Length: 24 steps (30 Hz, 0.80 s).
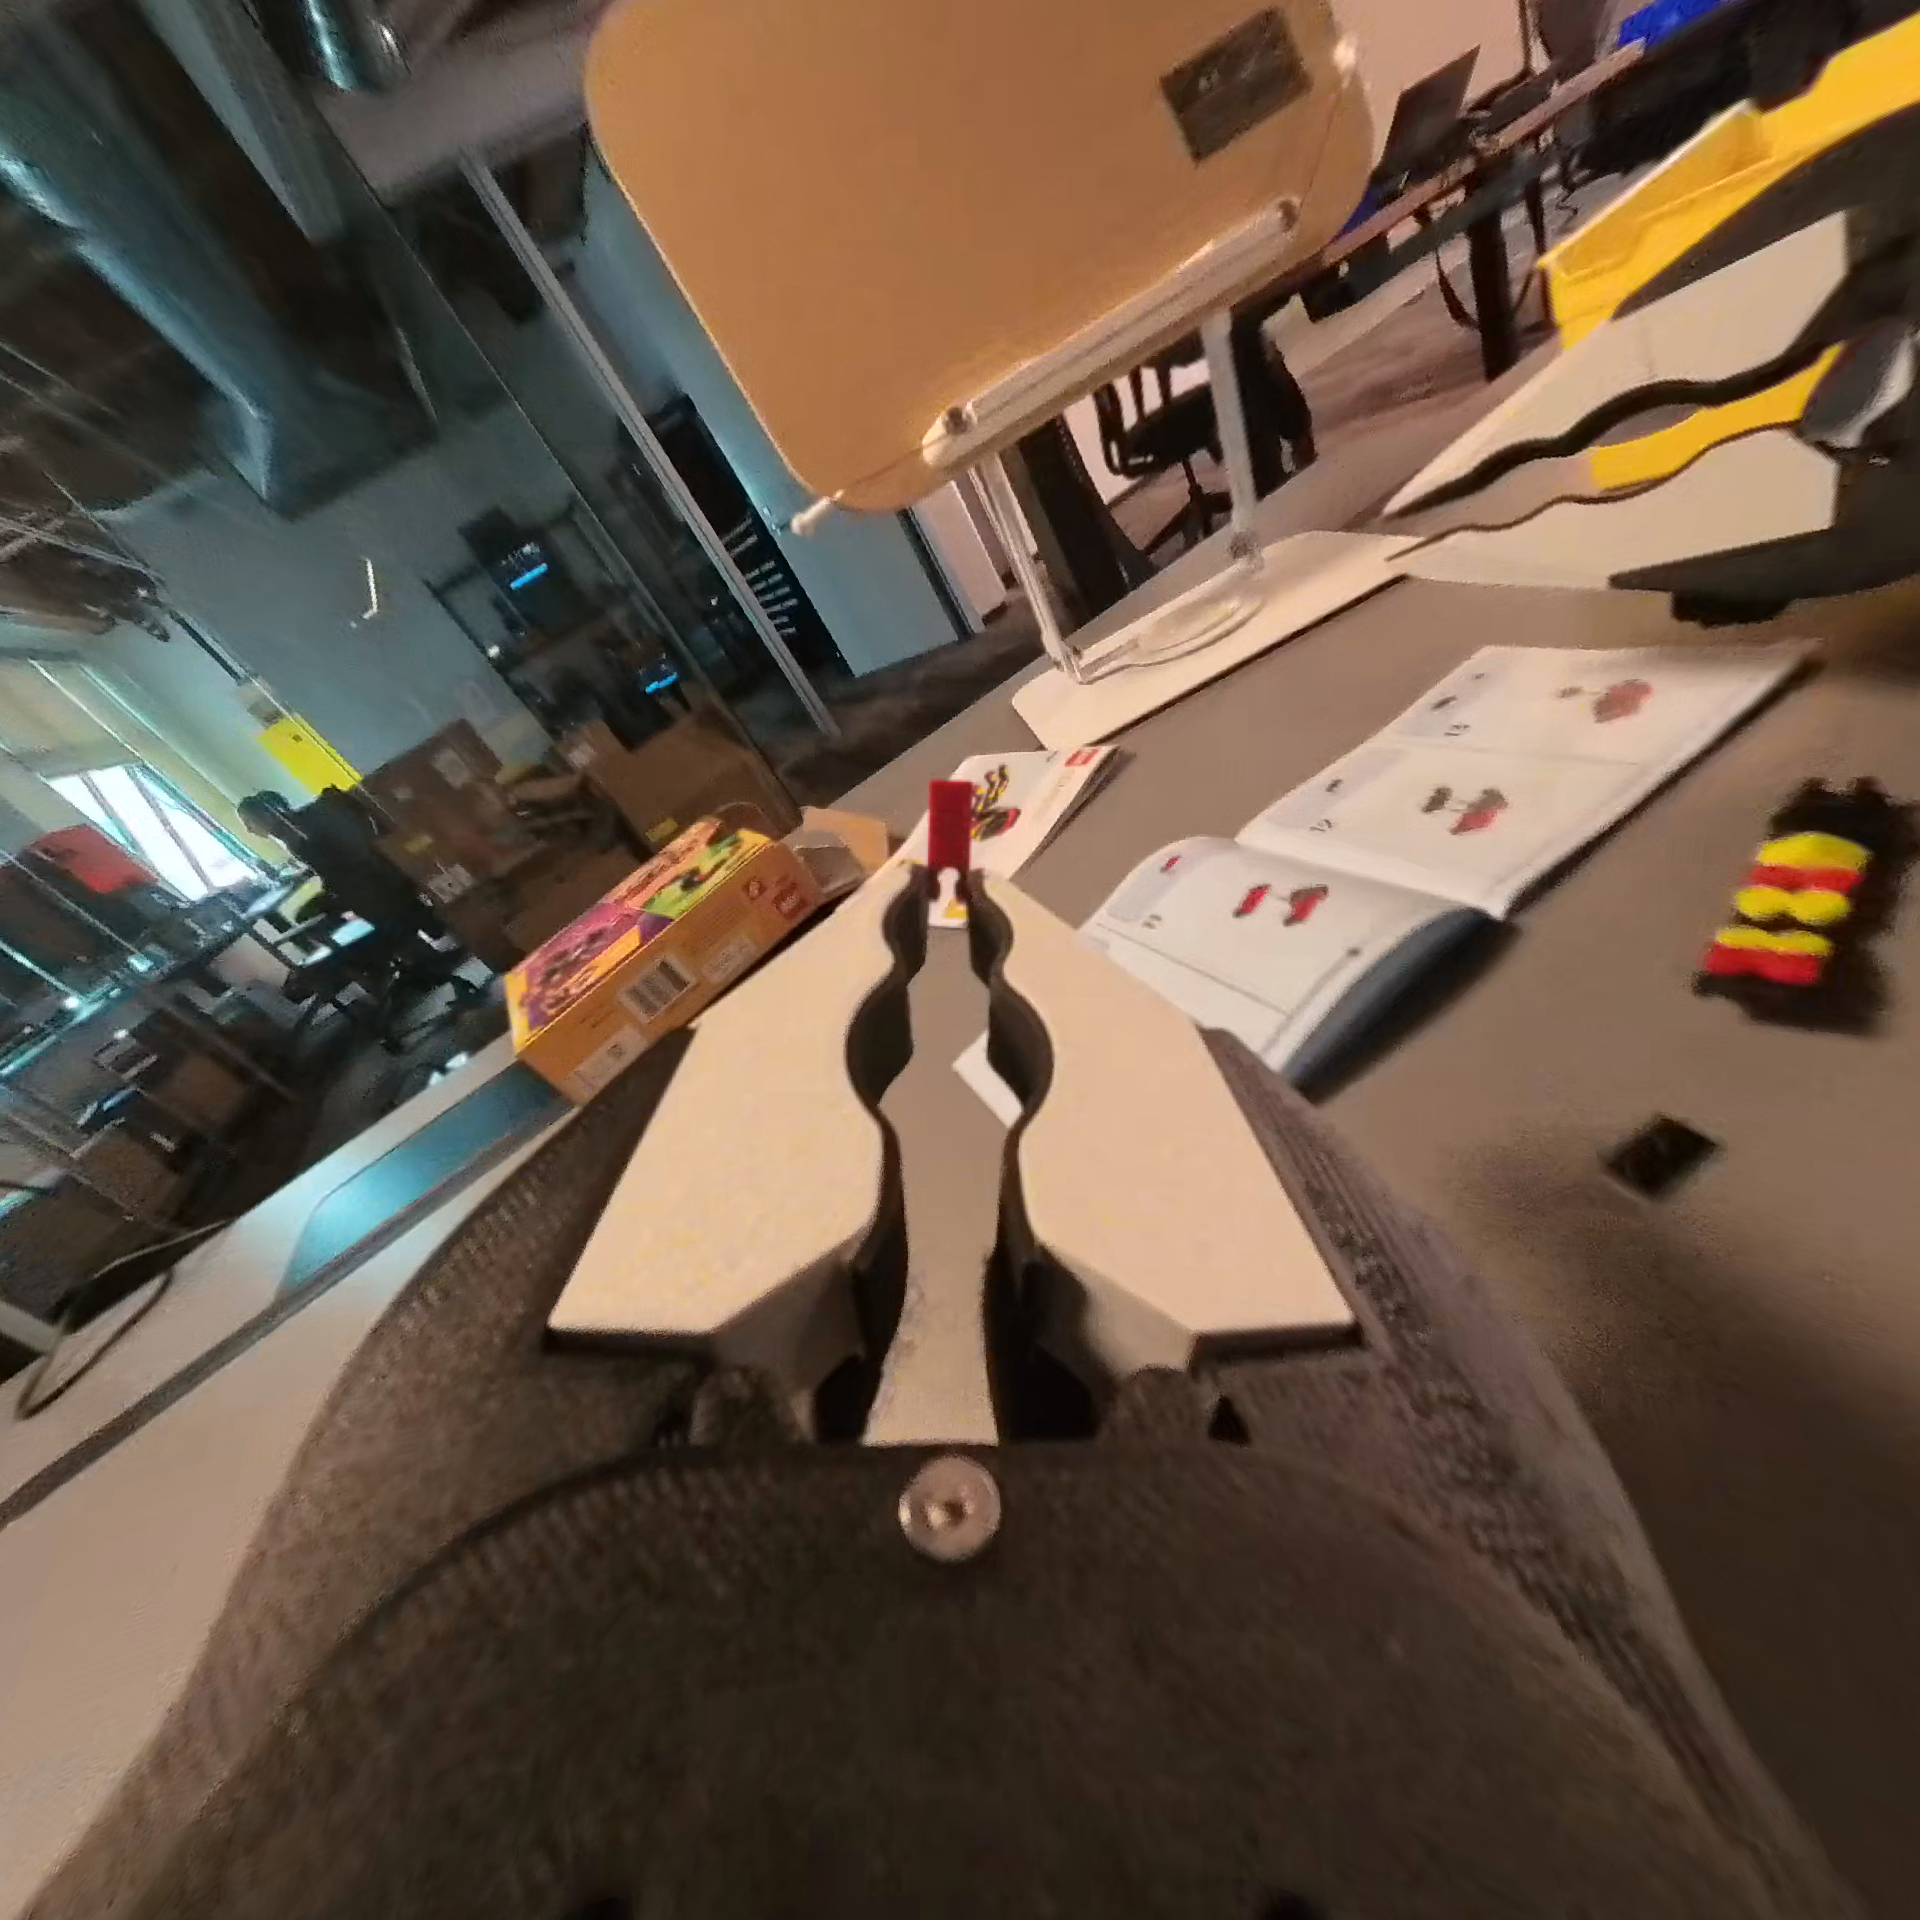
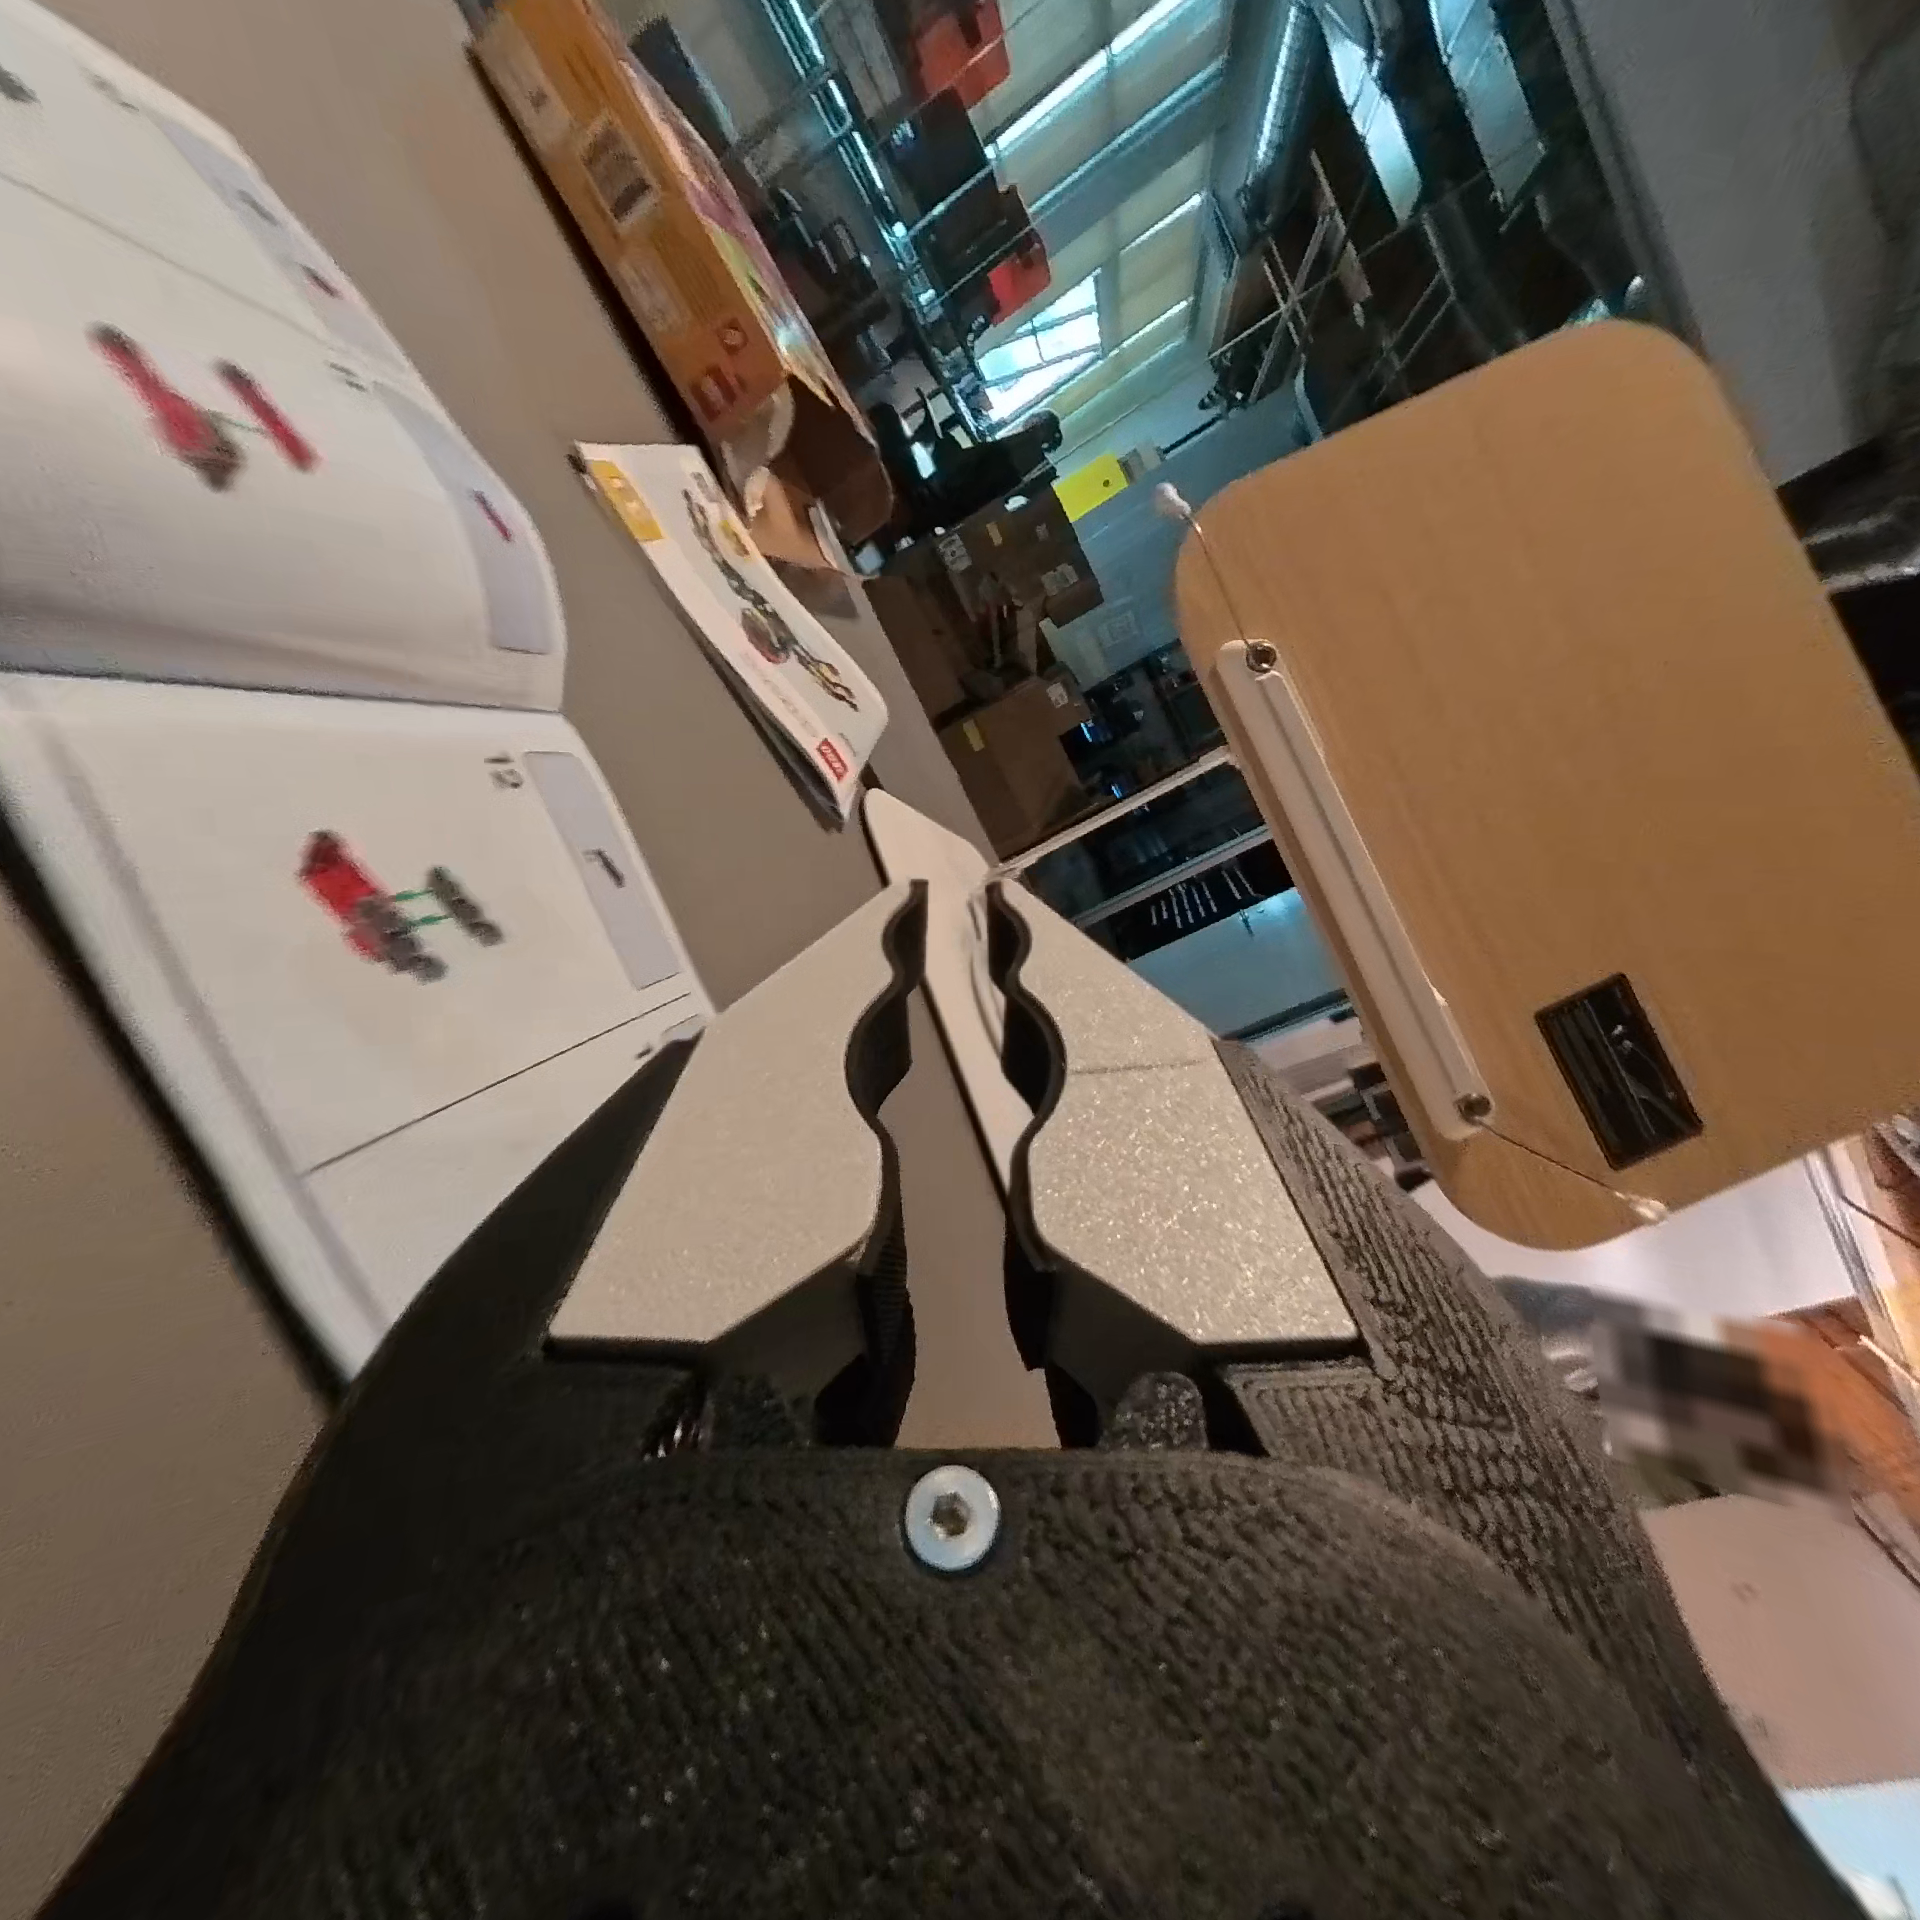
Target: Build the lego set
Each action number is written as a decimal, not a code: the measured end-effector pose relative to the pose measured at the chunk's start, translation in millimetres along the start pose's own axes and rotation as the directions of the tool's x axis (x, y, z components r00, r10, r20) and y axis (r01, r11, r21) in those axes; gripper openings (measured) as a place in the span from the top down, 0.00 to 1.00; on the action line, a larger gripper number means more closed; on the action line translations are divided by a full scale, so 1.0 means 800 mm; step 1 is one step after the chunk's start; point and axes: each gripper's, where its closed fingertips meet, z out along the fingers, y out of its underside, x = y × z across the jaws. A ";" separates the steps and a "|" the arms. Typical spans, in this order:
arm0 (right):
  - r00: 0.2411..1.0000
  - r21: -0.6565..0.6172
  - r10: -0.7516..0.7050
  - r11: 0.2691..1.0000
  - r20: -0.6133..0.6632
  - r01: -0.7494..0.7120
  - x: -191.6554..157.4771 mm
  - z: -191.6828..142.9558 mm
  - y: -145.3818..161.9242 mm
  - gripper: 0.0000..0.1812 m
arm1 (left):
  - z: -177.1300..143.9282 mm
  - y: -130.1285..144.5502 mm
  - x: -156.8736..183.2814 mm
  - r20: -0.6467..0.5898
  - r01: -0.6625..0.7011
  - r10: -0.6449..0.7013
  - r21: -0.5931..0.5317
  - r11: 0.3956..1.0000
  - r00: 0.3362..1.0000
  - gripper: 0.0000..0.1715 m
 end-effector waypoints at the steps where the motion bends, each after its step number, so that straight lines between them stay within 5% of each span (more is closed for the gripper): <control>1: 1.000 0.003 0.015 1.000 -0.011 -0.015 0.004 0.007 0.001 0.95 | 0.013 -0.004 -0.003 0.001 0.004 -0.004 0.003 1.000 1.000 0.96; 4: 0.996 0.066 0.090 0.994 -0.026 -0.088 0.014 0.022 -0.011 0.95 | 0.039 -0.025 -0.006 0.012 -0.074 0.073 0.127 0.989 0.997 0.96; 7: 0.989 0.132 0.151 0.980 -0.001 -0.149 0.014 0.028 -0.027 0.95 | 0.058 -0.006 0.008 -0.051 -0.116 0.120 0.078 0.990 0.991 0.96; 17: 0.969 0.182 0.246 0.954 -0.023 -0.238 0.021 -0.009 -0.040 0.94 | 0.020 -0.008 0.016 -0.170 0.067 -0.048 0.109 0.992 0.984 0.96; 24: 0.956 0.189 0.290 0.942 -0.040 -0.277 0.027 -0.016 -0.040 0.94 | 0.010 -0.016 0.037 -0.209 -0.018 0.049 0.148 0.989 0.977 0.96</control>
